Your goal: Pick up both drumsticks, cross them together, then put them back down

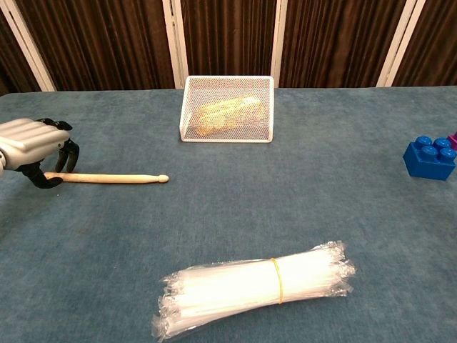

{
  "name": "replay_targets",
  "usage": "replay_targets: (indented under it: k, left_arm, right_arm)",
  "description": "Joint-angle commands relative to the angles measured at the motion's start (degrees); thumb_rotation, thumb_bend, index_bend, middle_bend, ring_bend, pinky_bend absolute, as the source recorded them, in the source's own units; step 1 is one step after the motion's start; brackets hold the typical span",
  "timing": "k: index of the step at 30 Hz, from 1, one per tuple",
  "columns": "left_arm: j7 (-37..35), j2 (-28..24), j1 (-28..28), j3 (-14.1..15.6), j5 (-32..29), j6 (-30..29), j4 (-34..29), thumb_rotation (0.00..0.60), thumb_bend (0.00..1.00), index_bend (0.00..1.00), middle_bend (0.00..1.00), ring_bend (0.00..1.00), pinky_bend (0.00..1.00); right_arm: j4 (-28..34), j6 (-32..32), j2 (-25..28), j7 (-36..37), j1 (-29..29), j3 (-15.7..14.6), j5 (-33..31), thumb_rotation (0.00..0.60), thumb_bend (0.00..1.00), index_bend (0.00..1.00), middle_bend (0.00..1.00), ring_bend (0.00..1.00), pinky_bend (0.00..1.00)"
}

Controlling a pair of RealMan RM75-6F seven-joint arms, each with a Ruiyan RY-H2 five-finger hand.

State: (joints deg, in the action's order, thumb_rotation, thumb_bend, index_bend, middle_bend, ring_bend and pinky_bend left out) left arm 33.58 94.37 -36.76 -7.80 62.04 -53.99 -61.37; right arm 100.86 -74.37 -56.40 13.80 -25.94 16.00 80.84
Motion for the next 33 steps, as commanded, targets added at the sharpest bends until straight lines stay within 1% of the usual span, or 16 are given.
replay_targets:
  k: [1, 8, 26, 33]
  left_arm:
    - [-0.33, 0.4, -0.27, -0.28, 0.05, -0.27, -0.17, 0.6, 0.5, 0.49, 0.47, 0.03, 0.01]
    - [-0.36, 1.5, -0.79, -0.59, 0.64, -1.24, -0.07, 0.6, 0.5, 0.46, 0.44, 0.03, 0.01]
    - [1.75, 3.52, -1.32, 0.07, -0.06, -0.74, 1.1, 0.6, 0.5, 0.49, 0.49, 0.05, 0.01]
    - [2.61, 3.66, -1.48, 0.21, -0.03, -0.97, 0.93, 0.6, 0.51, 0.51, 0.51, 0.05, 0.01]
  right_arm:
    - [-0.06, 0.06, -0.15, -0.2, -0.02, -0.09, 0.05, 0.6, 0.46, 0.69, 0.64, 0.49, 0.09]
    - [-0.88, 0.08, -0.59, -0.33, 0.0, -0.09, -0.29, 0.6, 0.46, 0.69, 0.65, 0.49, 0.09]
    - [-2.68, -0.86, -1.13, 0.35, 0.92, -0.68, 0.26, 0.6, 0.46, 0.69, 0.65, 0.49, 0.09]
    - [-2.9, -0.73, -1.6, 0.11, 0.55, -0.42, 0.25, 0.6, 0.46, 0.69, 0.65, 0.49, 0.09]
